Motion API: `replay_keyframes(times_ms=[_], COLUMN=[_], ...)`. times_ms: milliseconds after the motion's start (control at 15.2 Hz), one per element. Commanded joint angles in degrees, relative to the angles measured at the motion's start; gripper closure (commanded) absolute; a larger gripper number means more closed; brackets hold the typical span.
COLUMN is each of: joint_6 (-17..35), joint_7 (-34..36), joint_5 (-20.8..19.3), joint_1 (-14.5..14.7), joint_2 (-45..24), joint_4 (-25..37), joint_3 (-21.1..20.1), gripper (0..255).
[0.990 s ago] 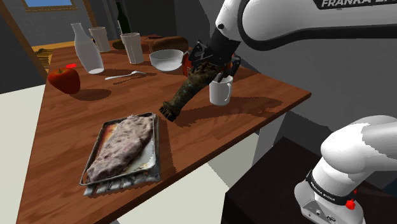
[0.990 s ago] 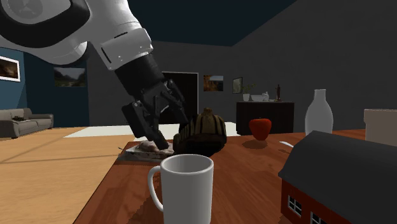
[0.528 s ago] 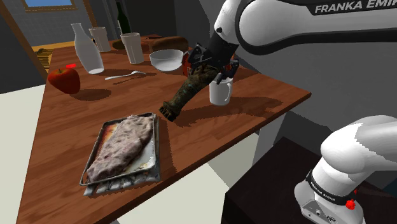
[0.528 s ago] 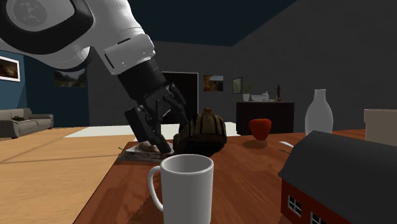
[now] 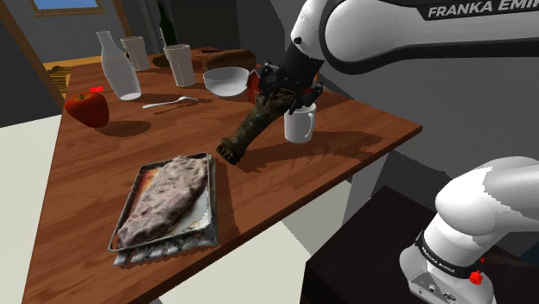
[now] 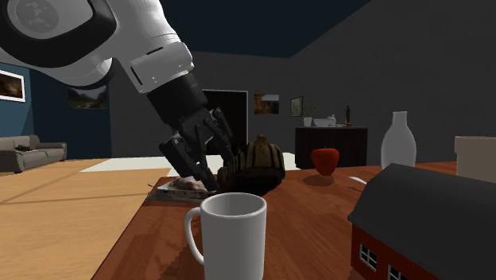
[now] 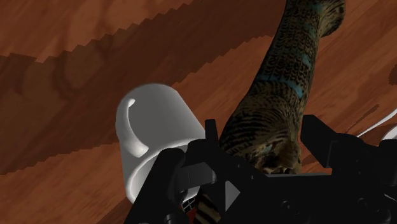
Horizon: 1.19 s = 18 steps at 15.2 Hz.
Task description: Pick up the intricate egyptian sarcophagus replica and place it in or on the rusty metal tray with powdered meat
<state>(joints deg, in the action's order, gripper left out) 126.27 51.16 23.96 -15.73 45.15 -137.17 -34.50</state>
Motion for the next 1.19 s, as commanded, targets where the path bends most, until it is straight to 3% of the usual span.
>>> replay_keyframes(times_ms=[0,198,1122], joint_6=[0.0,0.0,-9.8], joint_7=[0.0,0.0,0.8], joint_5=[0.0,0.0,-2.9], joint_1=[0.0,0.0,-1.9], joint_2=[0.0,0.0,-1.7], joint_4=[0.0,0.0,11.4], joint_3=[0.0,0.0,2.7], gripper=[255,255,255])
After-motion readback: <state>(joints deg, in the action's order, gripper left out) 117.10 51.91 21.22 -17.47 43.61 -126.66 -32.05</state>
